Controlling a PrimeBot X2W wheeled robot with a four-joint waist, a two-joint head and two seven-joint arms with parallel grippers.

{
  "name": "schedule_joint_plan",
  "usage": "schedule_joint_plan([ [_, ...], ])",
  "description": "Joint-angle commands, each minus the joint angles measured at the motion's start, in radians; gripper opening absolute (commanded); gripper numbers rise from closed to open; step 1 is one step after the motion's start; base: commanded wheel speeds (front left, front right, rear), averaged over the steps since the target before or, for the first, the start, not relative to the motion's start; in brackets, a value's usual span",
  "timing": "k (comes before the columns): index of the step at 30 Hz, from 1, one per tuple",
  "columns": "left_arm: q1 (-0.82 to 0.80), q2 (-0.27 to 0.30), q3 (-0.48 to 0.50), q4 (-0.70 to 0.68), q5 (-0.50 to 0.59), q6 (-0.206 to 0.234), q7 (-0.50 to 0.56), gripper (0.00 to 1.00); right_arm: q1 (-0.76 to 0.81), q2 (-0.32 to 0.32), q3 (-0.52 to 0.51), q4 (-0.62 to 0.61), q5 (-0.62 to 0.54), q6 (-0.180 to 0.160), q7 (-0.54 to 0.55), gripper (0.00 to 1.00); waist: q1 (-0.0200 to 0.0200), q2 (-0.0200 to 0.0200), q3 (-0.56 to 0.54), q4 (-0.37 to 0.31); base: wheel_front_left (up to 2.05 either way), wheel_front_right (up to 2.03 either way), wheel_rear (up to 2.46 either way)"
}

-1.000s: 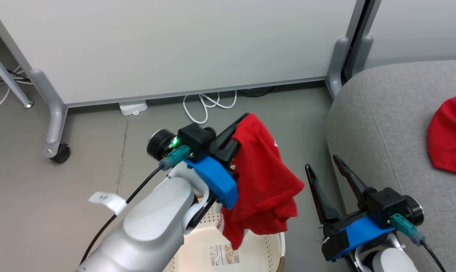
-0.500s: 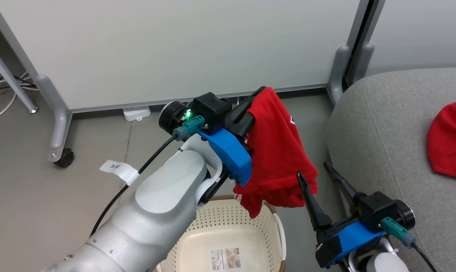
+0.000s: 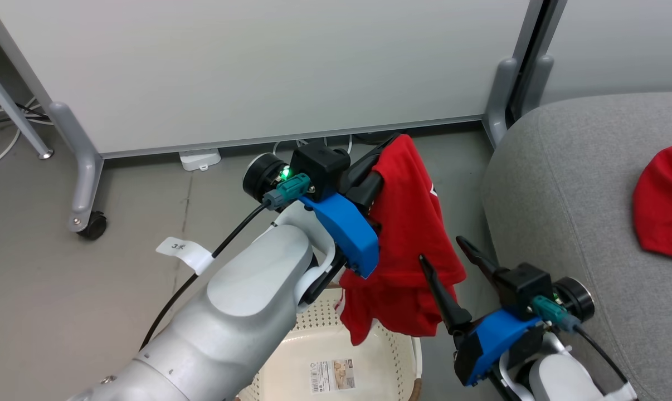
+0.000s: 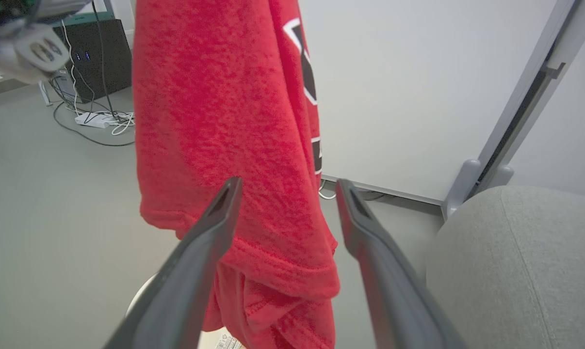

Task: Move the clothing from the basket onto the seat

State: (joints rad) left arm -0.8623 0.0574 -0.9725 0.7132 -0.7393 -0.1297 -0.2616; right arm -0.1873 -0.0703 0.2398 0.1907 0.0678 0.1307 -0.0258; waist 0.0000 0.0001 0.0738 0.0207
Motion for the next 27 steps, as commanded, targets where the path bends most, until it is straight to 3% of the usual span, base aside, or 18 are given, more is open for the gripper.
schedule_joint_plan([
  [1,-0.007,0.0,0.0,-0.006,-0.001,0.0,-0.005,0.0,-0.025,-0.02,0.016,0.015,0.015,0.0,0.023,1.0,0.0,-0.0001,0.002,0.002,0.0,0.0,0.0],
  [14,-0.005,-0.006,-0.033,-0.036,-0.003,0.0,-0.005,0.0,-0.232,-0.125,0.158,0.166,0.145,0.0,0.102,1.0,0.0,-0.0001,0.013,0.02,0.0,0.0,0.0],
  [24,-0.028,-0.007,-0.052,-0.045,-0.024,0.0,-0.005,0.0,-0.347,-0.103,0.305,0.326,0.276,0.0,0.05,1.0,0.0,-0.0001,0.02,0.02,0.0,0.0,0.0],
  [25,-0.029,-0.007,-0.052,-0.046,-0.025,0.0,-0.005,0.0,-0.354,-0.095,0.31,0.342,0.288,0.0,0.041,0.75,0.0,-0.0001,0.019,0.019,0.0,0.0,0.0],
  [26,-0.029,-0.007,-0.052,-0.047,-0.026,0.0,-0.005,0.0,-0.362,-0.087,0.313,0.358,0.297,0.0,0.03,0.15,0.0,-0.0001,0.019,0.019,0.0,0.0,0.0],
  [27,-0.03,-0.007,-0.052,-0.048,-0.028,0.0,-0.005,0.0,-0.369,-0.082,0.319,0.373,0.302,0.0,0.02,0.0,0.0,-0.0001,0.017,0.019,0.0,0.0,0.0],
])
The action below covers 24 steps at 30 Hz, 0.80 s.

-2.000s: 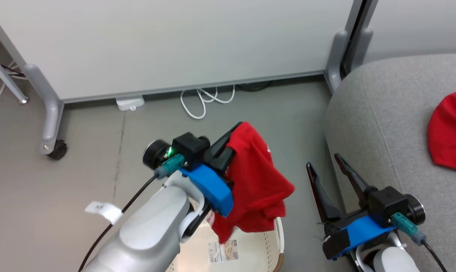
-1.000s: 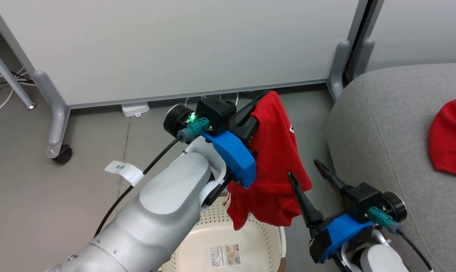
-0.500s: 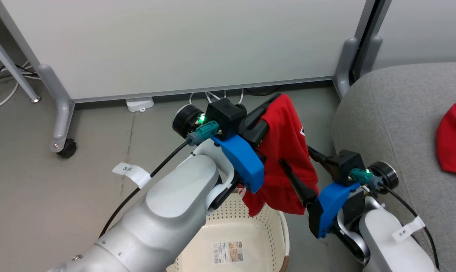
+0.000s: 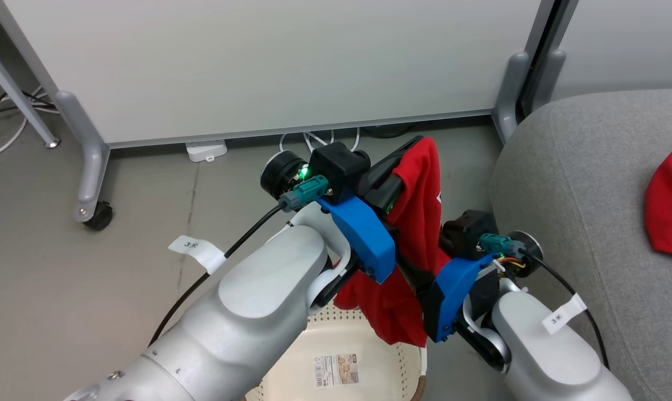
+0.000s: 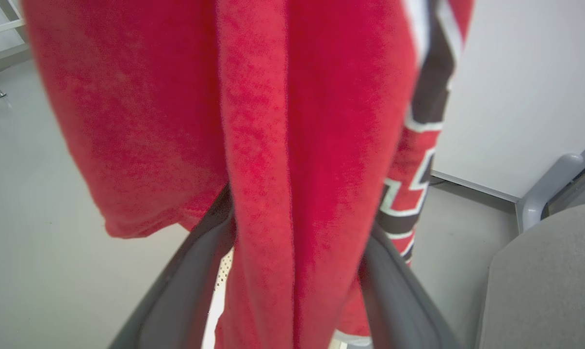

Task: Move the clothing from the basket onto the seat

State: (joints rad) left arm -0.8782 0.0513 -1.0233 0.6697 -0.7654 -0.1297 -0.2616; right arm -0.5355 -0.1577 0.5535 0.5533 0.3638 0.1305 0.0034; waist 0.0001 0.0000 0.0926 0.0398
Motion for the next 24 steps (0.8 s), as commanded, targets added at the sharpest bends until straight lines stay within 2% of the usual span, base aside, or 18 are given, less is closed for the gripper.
schedule_joint_plan([
  [1,-0.015,-0.001,-0.002,-0.004,-0.005,0.0,-0.005,0.0,-0.024,0.012,0.01,0.023,0.016,0.0,-0.022,0.0,-0.0001,0.0,-0.003,0.0,0.0,0.0,0.0],
  [13,-0.004,-0.001,0.004,0.011,-0.011,0.0,-0.005,0.0,-0.055,0.032,0.024,0.131,0.04,0.0,-0.102,0.0,-0.0001,0.0,-0.028,-0.005,0.0,0.0,0.0],
  [24,0.017,-0.001,-0.004,0.026,-0.01,0.0,-0.005,0.0,-0.068,0.041,0.026,0.172,0.061,0.0,-0.143,0.0,-0.0001,0.0,-0.039,-0.012,0.0,0.0,0.0],
])
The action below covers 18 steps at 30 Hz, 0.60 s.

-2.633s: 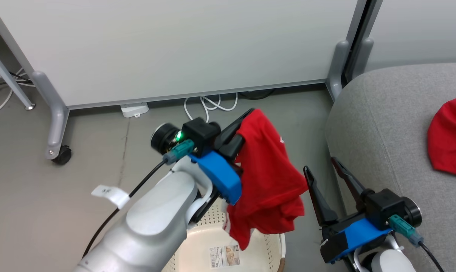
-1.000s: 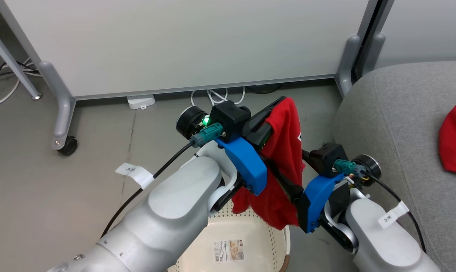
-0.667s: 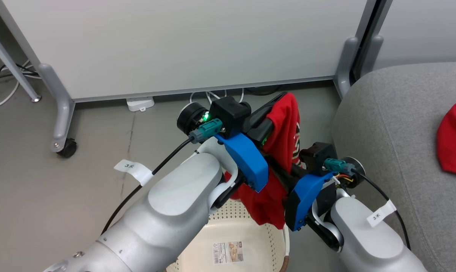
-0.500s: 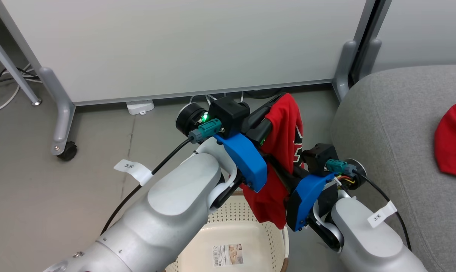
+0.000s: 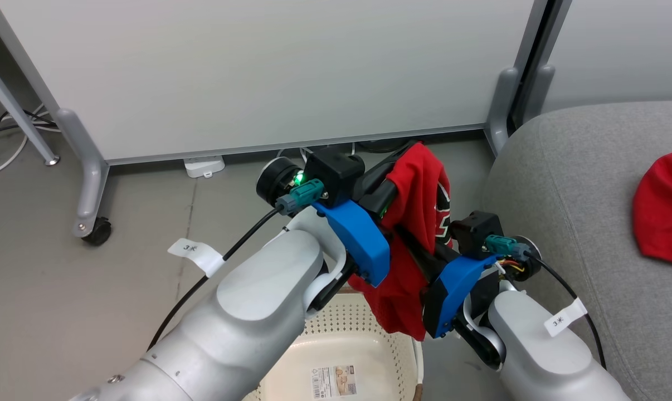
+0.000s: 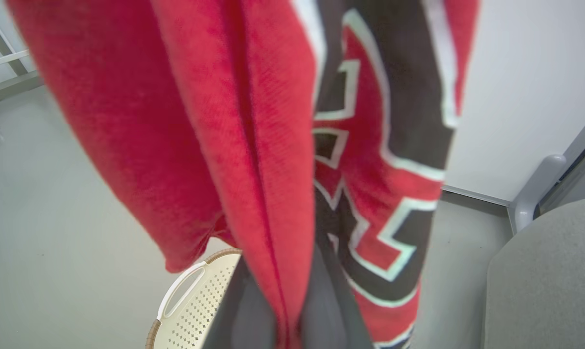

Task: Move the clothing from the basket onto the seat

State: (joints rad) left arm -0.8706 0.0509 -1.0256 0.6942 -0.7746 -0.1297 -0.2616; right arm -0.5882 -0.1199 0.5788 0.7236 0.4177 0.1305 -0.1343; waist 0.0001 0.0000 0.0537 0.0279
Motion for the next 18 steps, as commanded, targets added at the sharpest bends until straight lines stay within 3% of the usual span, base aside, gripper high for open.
schedule_joint_plan([
  [1,0.011,0.0,-0.004,0.005,-0.003,0.0,-0.005,0.0,-0.015,0.003,0.002,0.004,0.008,0.0,-0.008,0.0,-0.0001,0.0,0.0,-0.001,0.0,0.0,0.0],
  [4,0.015,0.0,-0.006,0.012,-0.007,0.0,-0.005,0.49,-0.019,0.002,0.001,0.01,0.01,0.0,-0.013,0.0,-0.0001,0.0,0.0,-0.002,0.0,0.0,0.0],
  [5,0.018,0.0,-0.006,0.015,-0.007,0.0,-0.005,0.79,-0.021,0.002,0.0,0.013,0.011,0.0,-0.016,0.0,-0.0001,0.0,0.0,-0.003,0.0,0.0,0.0],
  [6,0.019,0.0,-0.007,0.017,-0.007,0.0,-0.005,1.0,-0.022,0.002,-0.001,0.014,0.012,0.0,-0.017,0.0,-0.0001,0.0,0.0,-0.003,0.0,0.0,0.0],
  [18,0.092,0.038,0.041,0.01,0.01,0.0,-0.005,1.0,-0.033,-0.015,-0.024,0.015,0.018,0.0,-0.036,0.0,-0.0001,0.0,0.009,-0.01,0.0,0.0,0.0],
])
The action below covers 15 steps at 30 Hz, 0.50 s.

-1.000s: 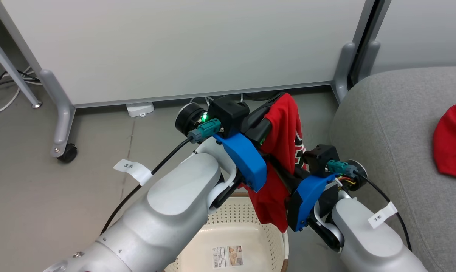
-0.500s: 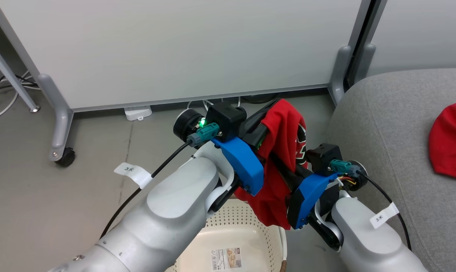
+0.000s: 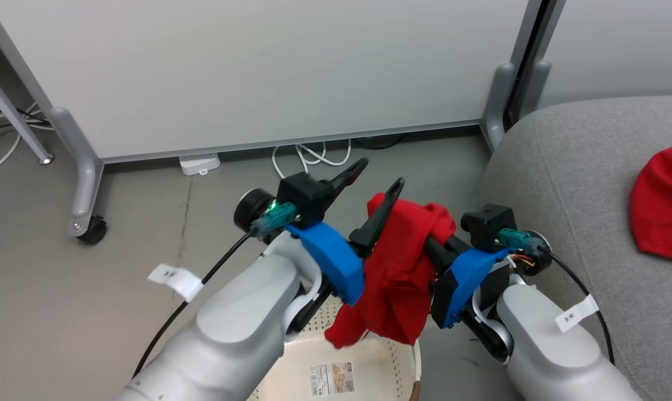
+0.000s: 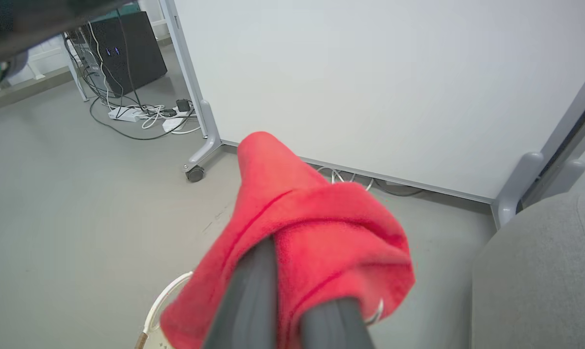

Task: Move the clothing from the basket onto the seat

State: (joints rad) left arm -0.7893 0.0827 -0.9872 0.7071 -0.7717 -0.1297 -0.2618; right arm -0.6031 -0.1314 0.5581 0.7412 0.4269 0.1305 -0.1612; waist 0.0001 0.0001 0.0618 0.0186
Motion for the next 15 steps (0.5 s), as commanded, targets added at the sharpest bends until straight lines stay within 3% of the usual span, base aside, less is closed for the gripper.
schedule_joint_plan([
  [1,0.027,0.013,0.013,-0.014,0.009,0.0,-0.005,1.0,-0.019,-0.006,-0.006,-0.005,0.008,0.0,-0.01,0.0,-0.0001,-0.0001,0.002,-0.001,0.0,0.0,0.0],
  [7,0.156,0.073,0.113,-0.107,0.073,0.0,-0.005,1.0,-0.009,-0.019,-0.029,-0.025,-0.007,0.0,-0.018,0.0,-0.0001,-0.0001,0.003,-0.008,0.0,0.0,0.0],
  [15,0.406,0.132,0.33,-0.299,0.215,0.0,-0.004,1.0,0.025,-0.034,-0.059,-0.086,-0.032,0.0,-0.011,0.0,-0.0001,-0.0001,0.0,-0.047,0.0,0.0,0.0],
])
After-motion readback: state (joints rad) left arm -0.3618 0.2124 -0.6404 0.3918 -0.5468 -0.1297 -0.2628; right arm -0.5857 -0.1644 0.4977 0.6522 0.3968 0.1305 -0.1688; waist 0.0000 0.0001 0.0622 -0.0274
